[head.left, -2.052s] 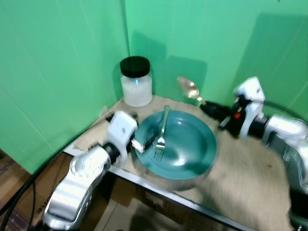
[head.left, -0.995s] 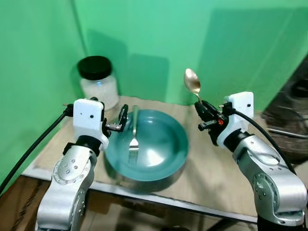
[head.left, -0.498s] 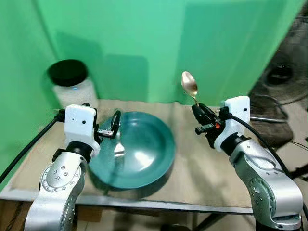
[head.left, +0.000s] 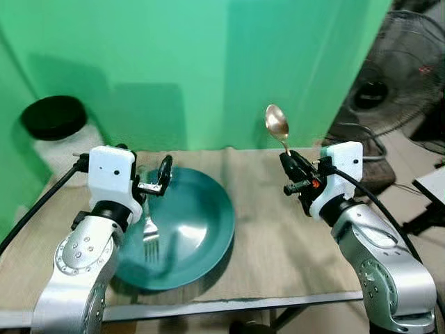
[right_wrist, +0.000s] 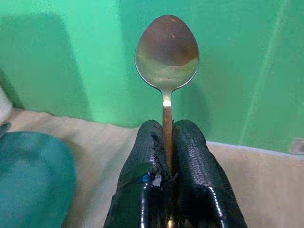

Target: Setting the table

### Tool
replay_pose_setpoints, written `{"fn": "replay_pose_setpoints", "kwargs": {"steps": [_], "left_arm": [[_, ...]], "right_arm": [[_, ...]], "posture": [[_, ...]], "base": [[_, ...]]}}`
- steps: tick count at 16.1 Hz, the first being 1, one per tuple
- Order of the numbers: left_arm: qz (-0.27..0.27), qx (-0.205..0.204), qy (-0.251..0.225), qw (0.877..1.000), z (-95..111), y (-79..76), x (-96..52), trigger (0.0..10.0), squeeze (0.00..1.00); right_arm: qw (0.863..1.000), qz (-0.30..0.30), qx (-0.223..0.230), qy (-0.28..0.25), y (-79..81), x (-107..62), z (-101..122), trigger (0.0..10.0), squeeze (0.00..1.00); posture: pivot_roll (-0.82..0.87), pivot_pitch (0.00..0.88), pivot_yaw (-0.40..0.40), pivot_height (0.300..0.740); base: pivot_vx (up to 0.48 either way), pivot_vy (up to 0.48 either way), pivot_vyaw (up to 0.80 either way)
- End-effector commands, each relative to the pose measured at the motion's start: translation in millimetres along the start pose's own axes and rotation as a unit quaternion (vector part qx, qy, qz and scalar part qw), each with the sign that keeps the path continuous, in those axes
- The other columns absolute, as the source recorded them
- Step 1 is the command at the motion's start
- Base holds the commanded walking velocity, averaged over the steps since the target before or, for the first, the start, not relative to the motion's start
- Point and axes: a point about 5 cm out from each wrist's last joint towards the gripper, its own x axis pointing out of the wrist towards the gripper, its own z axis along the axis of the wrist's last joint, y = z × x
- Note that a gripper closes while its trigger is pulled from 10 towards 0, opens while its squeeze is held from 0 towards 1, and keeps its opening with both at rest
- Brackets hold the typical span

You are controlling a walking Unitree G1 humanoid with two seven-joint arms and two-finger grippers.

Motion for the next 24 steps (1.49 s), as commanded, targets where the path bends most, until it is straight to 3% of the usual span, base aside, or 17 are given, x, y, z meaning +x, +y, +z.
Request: {"fn": "replay_pose_setpoints", "kwargs": {"steps": [1, 5, 9, 18, 24], "left_arm": [[-0.007, 0.001, 0.003, 1.000, -0.6, -3.4, 2.4, 10.0, 0.00], [-0.014, 0.002, 0.001, 1.000, -1.5, -2.8, 7.3, 10.0, 0.00], [-0.011, 0.007, -0.004, 1.000, -1.6, 1.6, 10.7, 10.0, 0.00], [-0.006, 0.001, -0.009, 1.000, -1.7, 3.8, 6.6, 10.0, 0.00], [-0.013, 0.000, -0.011, 1.000, -4.2, -3.7, 9.3, 10.0, 0.00]], "right_arm": [[1.000, 0.006, -0.008, -0.022, -0.8, -1.4, 8.9, 10.0, 0.00], [0.999, 0.010, -0.036, -0.013, -17.0, -12.9, 7.1, 10.0, 0.00], [0.999, 0.010, -0.043, -0.010, -23.4, -17.0, 7.6, 10.0, 0.00], [1.000, 0.001, 0.006, -0.014, -4.8, -4.4, 3.3, 10.0, 0.00], [1.000, -0.017, 0.008, -0.013, -0.6, -2.1, 2.7, 10.0, 0.00]], "posture": [[-0.03, 0.000, 0.004, 0.740], [-0.04, 0.000, 0.025, 0.740], [-0.05, 0.000, 0.021, 0.740], [-0.03, 0.000, 0.010, 0.740], [-0.05, 0.000, 0.016, 0.740]], "base": [[0.000, 0.000, -0.80], [0.000, 0.000, -0.80], [0.000, 0.000, -0.80], [0.000, 0.000, -0.80], [0.000, -0.050, -0.80]]}}
